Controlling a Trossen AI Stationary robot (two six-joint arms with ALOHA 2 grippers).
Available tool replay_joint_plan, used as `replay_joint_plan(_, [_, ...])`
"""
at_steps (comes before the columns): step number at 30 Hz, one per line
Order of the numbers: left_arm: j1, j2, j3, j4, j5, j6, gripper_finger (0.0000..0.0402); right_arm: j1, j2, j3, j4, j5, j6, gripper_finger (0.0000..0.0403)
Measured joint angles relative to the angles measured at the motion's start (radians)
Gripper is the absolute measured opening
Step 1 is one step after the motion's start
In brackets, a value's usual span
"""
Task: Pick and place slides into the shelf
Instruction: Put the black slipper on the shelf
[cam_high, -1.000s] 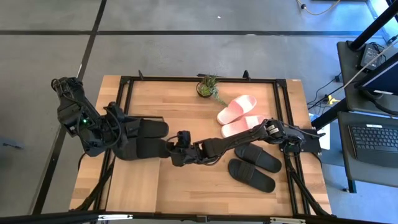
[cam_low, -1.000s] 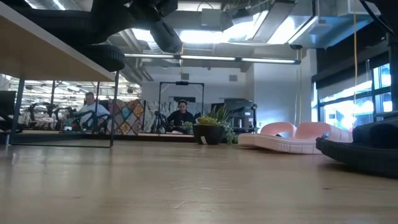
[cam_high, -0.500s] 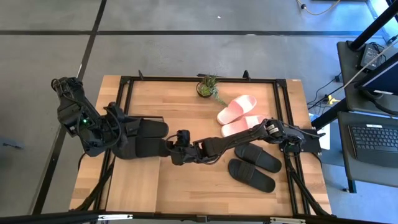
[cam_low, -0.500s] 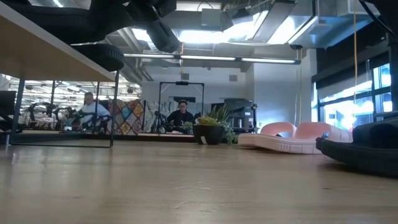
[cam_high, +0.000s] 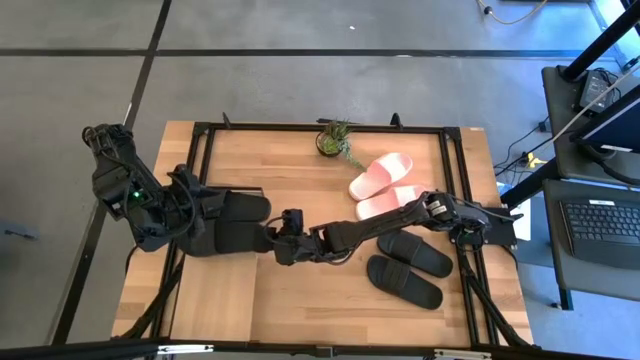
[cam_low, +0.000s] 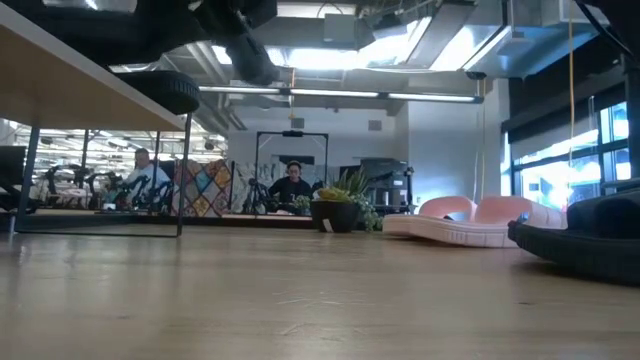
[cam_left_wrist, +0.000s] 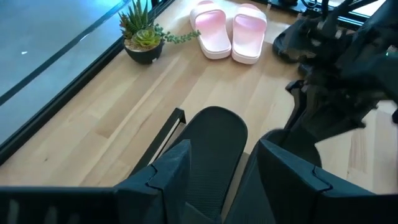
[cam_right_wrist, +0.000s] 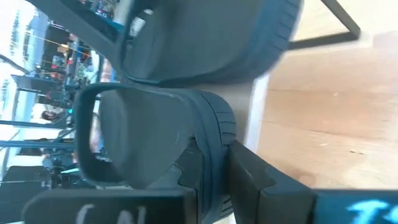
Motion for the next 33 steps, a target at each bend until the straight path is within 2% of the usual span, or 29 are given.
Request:
replay_joint_plan(6, [0.0,0.0,0.0,0.0,0.002,0.0,0.0175,0.0,0.041,-0.001,0.047,-0.017,0.011,0.005])
replay_joint_plan(33, [0.0,0.0,0.0,0.0,0.026,0.001,0.0175,0.011,0.039,-0.001,0.044,0.003,0.015,0.0049])
